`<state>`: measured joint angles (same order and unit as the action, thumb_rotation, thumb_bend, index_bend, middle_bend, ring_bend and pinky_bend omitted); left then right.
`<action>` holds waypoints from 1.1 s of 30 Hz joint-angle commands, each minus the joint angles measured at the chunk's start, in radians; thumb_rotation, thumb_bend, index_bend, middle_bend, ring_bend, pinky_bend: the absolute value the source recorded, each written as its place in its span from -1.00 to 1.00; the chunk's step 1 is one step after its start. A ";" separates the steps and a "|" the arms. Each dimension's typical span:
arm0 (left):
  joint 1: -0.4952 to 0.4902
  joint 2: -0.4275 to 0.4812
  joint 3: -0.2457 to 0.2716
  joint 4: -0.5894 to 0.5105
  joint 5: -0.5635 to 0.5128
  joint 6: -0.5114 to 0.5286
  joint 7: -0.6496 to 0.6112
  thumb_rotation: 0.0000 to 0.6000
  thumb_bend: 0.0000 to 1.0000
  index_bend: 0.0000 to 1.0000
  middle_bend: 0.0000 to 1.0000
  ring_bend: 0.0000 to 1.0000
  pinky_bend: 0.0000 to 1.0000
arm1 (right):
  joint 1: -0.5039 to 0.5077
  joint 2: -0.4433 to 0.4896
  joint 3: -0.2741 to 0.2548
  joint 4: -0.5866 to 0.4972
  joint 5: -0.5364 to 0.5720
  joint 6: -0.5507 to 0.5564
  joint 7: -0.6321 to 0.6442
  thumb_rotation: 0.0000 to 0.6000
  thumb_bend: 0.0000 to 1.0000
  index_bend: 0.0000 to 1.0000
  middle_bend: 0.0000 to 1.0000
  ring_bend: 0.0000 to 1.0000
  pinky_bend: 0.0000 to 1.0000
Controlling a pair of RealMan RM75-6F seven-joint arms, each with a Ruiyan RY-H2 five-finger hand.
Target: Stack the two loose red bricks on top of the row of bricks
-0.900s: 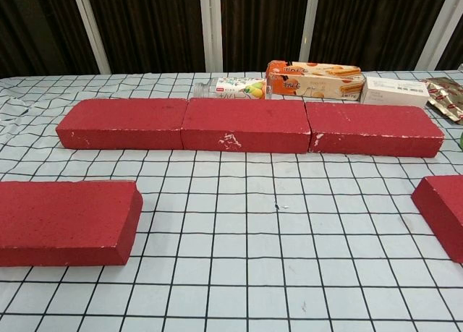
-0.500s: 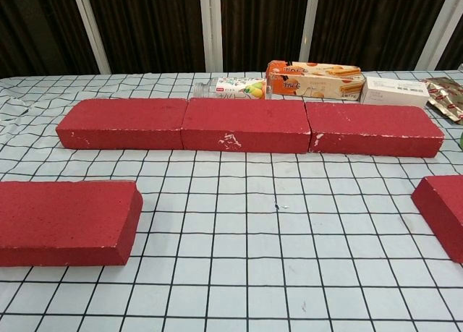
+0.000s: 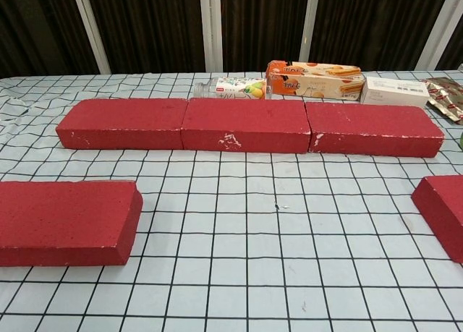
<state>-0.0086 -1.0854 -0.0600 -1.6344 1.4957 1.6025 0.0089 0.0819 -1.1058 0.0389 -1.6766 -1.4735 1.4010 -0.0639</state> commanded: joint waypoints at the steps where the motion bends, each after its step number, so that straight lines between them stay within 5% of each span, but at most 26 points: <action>1: -0.002 -0.001 -0.007 0.004 -0.017 -0.006 0.005 1.00 -0.64 -0.93 -1.00 -1.00 -0.74 | 0.057 0.104 -0.033 -0.049 0.009 -0.146 -0.002 1.00 -0.70 -1.00 -1.00 -1.00 -1.00; 7: -0.006 -0.005 -0.009 -0.004 -0.026 -0.018 0.024 1.00 -0.64 -0.95 -1.00 -1.00 -0.74 | 0.153 0.206 -0.020 -0.138 0.121 -0.339 -0.091 1.00 -0.70 -1.00 -1.00 -1.00 -1.00; 16: -0.006 -0.006 -0.007 -0.009 -0.020 -0.017 0.034 1.00 -0.64 -0.95 -1.00 -1.00 -0.74 | 0.264 0.152 0.005 -0.125 0.309 -0.481 -0.257 1.00 -0.70 -1.00 -1.00 -1.00 -1.00; 33: -0.005 -0.012 -0.019 -0.011 -0.045 -0.019 0.052 1.00 -0.64 -0.95 -1.00 -1.00 -0.74 | 0.356 0.060 -0.020 -0.065 0.485 -0.514 -0.413 1.00 -0.70 -1.00 -1.00 -1.00 -1.00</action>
<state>-0.0136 -1.0966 -0.0791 -1.6453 1.4505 1.5834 0.0600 0.4335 -1.0421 0.0230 -1.7454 -0.9933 0.8894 -0.4705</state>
